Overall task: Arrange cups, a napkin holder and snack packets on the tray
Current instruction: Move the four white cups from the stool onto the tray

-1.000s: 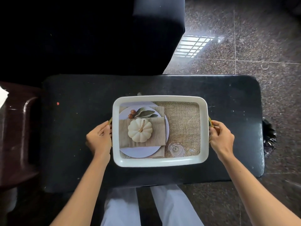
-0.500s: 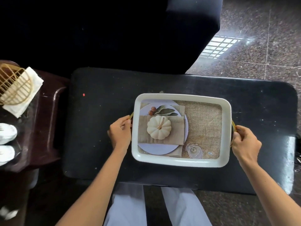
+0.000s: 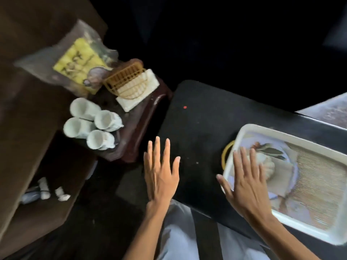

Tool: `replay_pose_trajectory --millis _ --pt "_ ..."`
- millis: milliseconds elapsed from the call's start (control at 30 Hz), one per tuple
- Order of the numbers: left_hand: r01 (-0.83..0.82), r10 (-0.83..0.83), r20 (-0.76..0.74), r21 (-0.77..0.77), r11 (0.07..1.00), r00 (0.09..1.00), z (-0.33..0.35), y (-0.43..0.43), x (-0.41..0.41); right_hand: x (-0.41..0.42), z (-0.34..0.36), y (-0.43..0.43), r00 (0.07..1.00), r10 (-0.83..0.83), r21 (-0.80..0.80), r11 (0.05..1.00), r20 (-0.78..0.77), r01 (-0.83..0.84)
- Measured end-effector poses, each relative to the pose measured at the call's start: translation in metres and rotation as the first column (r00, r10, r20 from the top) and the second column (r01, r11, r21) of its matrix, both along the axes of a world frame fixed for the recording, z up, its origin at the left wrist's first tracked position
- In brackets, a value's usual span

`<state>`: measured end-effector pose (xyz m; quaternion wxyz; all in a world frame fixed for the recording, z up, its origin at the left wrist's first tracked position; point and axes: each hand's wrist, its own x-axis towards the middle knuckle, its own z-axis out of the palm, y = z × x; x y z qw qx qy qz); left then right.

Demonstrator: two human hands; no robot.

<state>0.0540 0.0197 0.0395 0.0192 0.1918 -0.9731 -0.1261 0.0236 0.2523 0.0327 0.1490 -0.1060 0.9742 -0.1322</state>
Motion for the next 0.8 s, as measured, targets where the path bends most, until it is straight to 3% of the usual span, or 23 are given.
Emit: replay_pose_trajectory --millis 167,333,600,800 --pt "-0.125 0.12 -0.061 -0.092 0.988 0.991 0.022 -0.09 0.03 -0.005 0.011 -0.116 0.98 0.193 -0.019 0.981 -0.054 -0.194" --pt "-0.259 0.252 -0.134 -0.032 0.965 0.958 0.036 -0.167 0.047 -0.008 0.023 -0.214 0.95 0.299 -0.048 0.951 -0.091 -0.304" --pt "-0.336 0.401 -0.141 0.34 0.878 0.905 0.021 -0.225 0.046 0.005 0.023 -0.314 0.909 0.413 -0.082 0.905 -0.06 -0.417" --pt "-0.445 0.624 -0.129 0.592 0.673 0.771 0.007 -0.23 0.035 0.002 0.022 -0.347 0.961 0.262 -0.297 0.928 0.086 -0.227"
